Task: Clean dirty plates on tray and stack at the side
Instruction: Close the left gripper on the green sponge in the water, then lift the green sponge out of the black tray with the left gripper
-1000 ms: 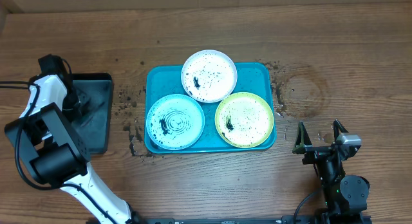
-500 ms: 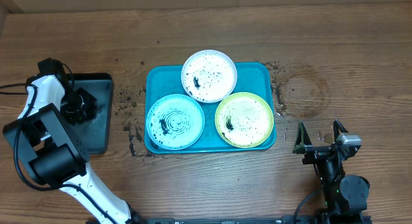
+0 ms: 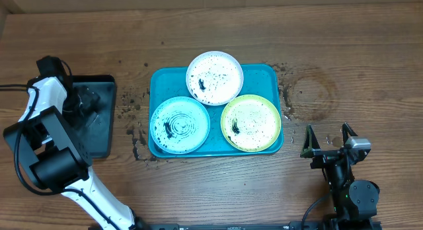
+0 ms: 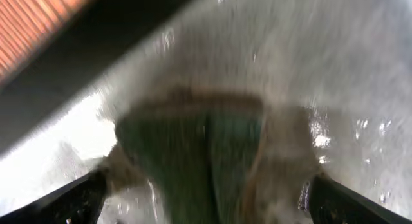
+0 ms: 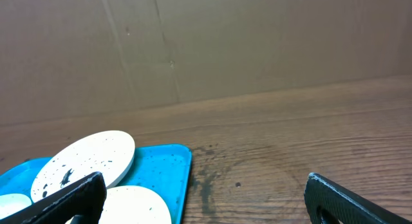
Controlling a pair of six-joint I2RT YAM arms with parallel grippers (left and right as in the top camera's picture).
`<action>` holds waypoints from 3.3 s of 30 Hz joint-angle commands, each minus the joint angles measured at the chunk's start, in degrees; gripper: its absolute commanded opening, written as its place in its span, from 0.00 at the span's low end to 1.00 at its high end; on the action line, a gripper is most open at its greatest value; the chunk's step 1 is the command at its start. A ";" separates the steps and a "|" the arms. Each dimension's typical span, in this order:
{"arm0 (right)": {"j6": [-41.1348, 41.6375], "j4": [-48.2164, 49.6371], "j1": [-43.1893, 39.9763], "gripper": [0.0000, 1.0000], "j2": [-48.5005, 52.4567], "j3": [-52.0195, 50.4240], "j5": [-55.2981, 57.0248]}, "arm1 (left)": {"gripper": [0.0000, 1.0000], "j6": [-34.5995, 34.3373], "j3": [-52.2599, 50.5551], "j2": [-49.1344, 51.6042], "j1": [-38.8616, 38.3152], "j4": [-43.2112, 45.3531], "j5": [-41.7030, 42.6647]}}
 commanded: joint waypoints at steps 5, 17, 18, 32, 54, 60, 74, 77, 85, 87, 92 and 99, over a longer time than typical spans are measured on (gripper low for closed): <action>-0.22 0.28 -0.22 1.00 -0.52 -0.61 -0.04 | 0.86 0.04 -0.76 1.22 -0.22 3.10 -6.19; -0.22 0.28 -0.22 1.00 -0.52 -0.61 -0.04 | 0.04 5.27 0.35 1.18 -0.22 -0.92 -5.99; -0.22 0.28 -0.22 1.00 -0.52 -0.61 -0.07 | 0.04 5.44 0.87 1.16 -0.22 -1.77 -5.99; -0.22 0.28 -0.22 1.00 -0.52 -0.61 -0.04 | 0.84 5.42 2.03 1.18 -0.22 -14.84 8.76; -0.22 0.28 -0.22 1.00 -0.52 -0.61 -0.04 | 0.92 5.42 5.49 1.18 -0.22 -13.09 2.62; -0.22 0.28 -0.22 1.00 -0.52 -0.61 -0.04 | 0.85 5.42 5.81 1.18 -0.22 -11.91 2.58; -0.22 0.28 -0.22 1.00 -0.52 -0.61 -0.07 | 0.07 5.40 7.26 1.16 -0.22 -13.60 -1.44; -0.24 0.28 -0.22 1.00 -0.52 -0.61 -0.04 | 0.04 5.40 9.38 1.14 -0.22 -16.11 -1.38; -0.22 0.28 -0.22 1.00 -0.52 -0.61 -0.07 | 0.04 5.40 22.16 0.85 -4.44 -26.45 -2.56; -0.22 0.28 -0.22 1.00 -0.52 -0.61 -0.07 | 0.04 4.98 27.91 0.74 -5.99 -31.26 -2.34; -0.22 0.28 -0.22 1.00 -0.52 -0.61 -0.04 | 0.04 2.34 32.02 0.74 -7.87 -35.74 -2.12; -0.22 0.28 -0.22 1.00 -0.52 -0.61 -0.07 | 0.04 -1.95 31.34 0.81 -8.04 -35.82 1.62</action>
